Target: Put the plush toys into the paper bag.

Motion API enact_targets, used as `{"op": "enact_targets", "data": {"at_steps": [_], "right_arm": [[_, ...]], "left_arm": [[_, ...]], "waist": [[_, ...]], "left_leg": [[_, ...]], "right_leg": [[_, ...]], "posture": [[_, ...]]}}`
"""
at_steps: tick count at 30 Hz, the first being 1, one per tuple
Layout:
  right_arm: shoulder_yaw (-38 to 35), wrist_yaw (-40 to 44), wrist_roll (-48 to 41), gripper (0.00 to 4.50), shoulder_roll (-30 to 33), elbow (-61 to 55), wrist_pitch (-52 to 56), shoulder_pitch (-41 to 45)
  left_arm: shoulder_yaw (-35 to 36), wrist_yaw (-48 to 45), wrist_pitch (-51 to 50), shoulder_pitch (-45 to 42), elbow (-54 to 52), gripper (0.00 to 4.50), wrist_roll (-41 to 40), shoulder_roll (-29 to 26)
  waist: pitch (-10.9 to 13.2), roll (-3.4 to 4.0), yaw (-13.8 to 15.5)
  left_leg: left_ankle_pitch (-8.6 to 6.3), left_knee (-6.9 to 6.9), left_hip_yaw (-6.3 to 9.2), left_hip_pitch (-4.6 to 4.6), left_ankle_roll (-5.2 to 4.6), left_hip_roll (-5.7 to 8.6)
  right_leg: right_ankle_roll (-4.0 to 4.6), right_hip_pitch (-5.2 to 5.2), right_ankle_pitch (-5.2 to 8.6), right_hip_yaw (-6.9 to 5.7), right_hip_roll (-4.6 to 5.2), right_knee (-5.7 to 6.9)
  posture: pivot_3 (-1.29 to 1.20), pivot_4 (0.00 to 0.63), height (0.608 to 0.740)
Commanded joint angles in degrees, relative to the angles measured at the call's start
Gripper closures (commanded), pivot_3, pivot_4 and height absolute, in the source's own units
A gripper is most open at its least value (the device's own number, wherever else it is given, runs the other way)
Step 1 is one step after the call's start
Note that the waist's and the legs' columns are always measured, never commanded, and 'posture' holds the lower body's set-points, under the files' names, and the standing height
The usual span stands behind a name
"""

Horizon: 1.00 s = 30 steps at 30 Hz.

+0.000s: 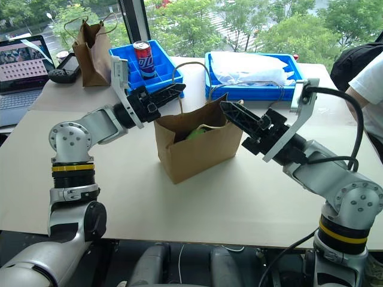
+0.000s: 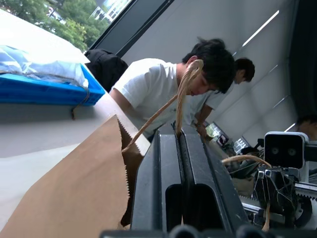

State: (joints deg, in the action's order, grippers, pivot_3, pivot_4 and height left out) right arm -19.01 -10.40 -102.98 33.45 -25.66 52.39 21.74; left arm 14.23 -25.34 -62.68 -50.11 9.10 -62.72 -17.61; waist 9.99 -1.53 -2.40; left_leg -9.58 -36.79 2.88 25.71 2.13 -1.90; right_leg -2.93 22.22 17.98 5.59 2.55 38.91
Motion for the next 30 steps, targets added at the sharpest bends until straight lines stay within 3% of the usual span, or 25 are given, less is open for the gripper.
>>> {"op": "enact_targets", "data": {"at_steps": [1, 9, 11, 12, 17, 23, 24, 27, 30], "right_arm": [[-0.83, 0.33, -2.01, 3.69, 1.73, -1.41, -3.12, -0.29], [-4.69, 4.53, -5.75, 0.89, 9.43, -0.36, -3.78, -2.54], [-6.59, 5.73, -7.29, 0.16, 11.46, 0.1, -4.09, -2.8], [-7.85, 6.53, -8.11, 0.02, 12.58, 0.32, -4.16, -3.01], [-13.0, 10.69, -7.36, 0.02, 17.21, 1.33, -3.15, -6.55], [-11.27, 21.99, 6.52, 0.02, 23.32, -5.94, 1.22, -14.78], [-8.96, 23.62, 10.89, 0.53, 23.9, -7.75, 0.87, -15.17], [0.13, 27.28, 23.7, 1.42, 24.85, -11.84, -0.71, -14.57], [9.46, 29.13, 34.38, 2.44, 21.57, -13.91, -3.73, -11.69]], "left_arm": [[-0.21, -3.17, -1.68, -0.45, -2.09, 3.01, -0.79, -1.87], [4.64, -9.74, -3.83, -2.83, 0.94, 0.15, -3.14, -9.8], [5.47, -12.85, -3.89, -2.92, 1.52, 0.0, -2.94, -12.65], [5.53, -15.16, -3.49, -2.9, 1.6, 0.0, -2.51, -14.48], [6.32, -22.28, 1.44, -3.05, 4.31, 0.0, 0.94, -19.7], [-0.93, -40.11, 13.78, 7.12, 0.95, 0.0, 12.06, -28.31], [-2.05, -42.58, 16.9, 9.15, 0.76, 0.0, 14.27, -29.03], [-4.71, -47.15, 25.27, 12.66, 1.42, 0.0, 20.01, -29.5], [-6.14, -50.39, 27.68, 14.08, 1.21, 0.0, 21.57, -28.73]], "waist": [[0.0, 0.0, -0.04], [0.0, 0.0, -0.05], [0.0, 0.0, -0.06], [0.0, 0.0, -0.07], [0.01, 0.01, 0.07], [0.0, 0.01, -0.11], [0.0, 0.02, -0.16], [0.02, 0.0, -0.02], [0.04, -0.04, 0.12]], "left_leg": [[0.0, 0.0, 0.0, 0.0, -0.01, 0.0], [0.01, 0.0, 0.0, -0.01, -0.01, -0.03], [0.01, 0.0, 0.0, 0.0, -0.02, -0.02], [0.01, 0.0, -0.01, -0.01, -0.02, -0.03], [0.01, 0.01, -0.02, -0.01, -0.02, -0.03], [0.0, 0.12, -0.07, -0.06, -0.02, -0.07], [0.0, 0.15, -0.08, -0.09, -0.02, -0.07], [0.01, 0.17, -0.07, -0.18, -0.03, -0.12], [0.07, 0.17, -0.08, -0.14, -0.11, -0.14]], "right_leg": [[0.0, 0.0, 0.0, 0.0, -0.01, 0.0], [0.01, 0.01, 0.0, -0.01, -0.02, 0.01], [0.0, 0.01, 0.0, -0.01, -0.02, 0.0], [0.01, 0.01, 0.01, -0.01, -0.02, -0.01], [0.02, -0.01, 0.01, -0.02, -0.02, -0.04], [0.08, 0.0, 0.04, 0.0, -0.02, -0.08], [0.11, 0.0, 0.05, 0.01, -0.02, -0.06], [0.2, -0.01, 0.04, -0.01, -0.05, -0.01], [0.24, 0.02, 0.02, -0.03, -0.05, -0.06]], "posture": [[0.0, 0.15, 0.707], [0.0, 0.15, 0.707], [0.0, 0.15, 0.707], [0.0, 0.15, 0.707], [0.0, 0.15, 0.707], [0.0, 0.15, 0.707], [0.0, 0.15, 0.707], [0.0, 0.15, 0.707], [0.0, 0.15, 0.707]]}}
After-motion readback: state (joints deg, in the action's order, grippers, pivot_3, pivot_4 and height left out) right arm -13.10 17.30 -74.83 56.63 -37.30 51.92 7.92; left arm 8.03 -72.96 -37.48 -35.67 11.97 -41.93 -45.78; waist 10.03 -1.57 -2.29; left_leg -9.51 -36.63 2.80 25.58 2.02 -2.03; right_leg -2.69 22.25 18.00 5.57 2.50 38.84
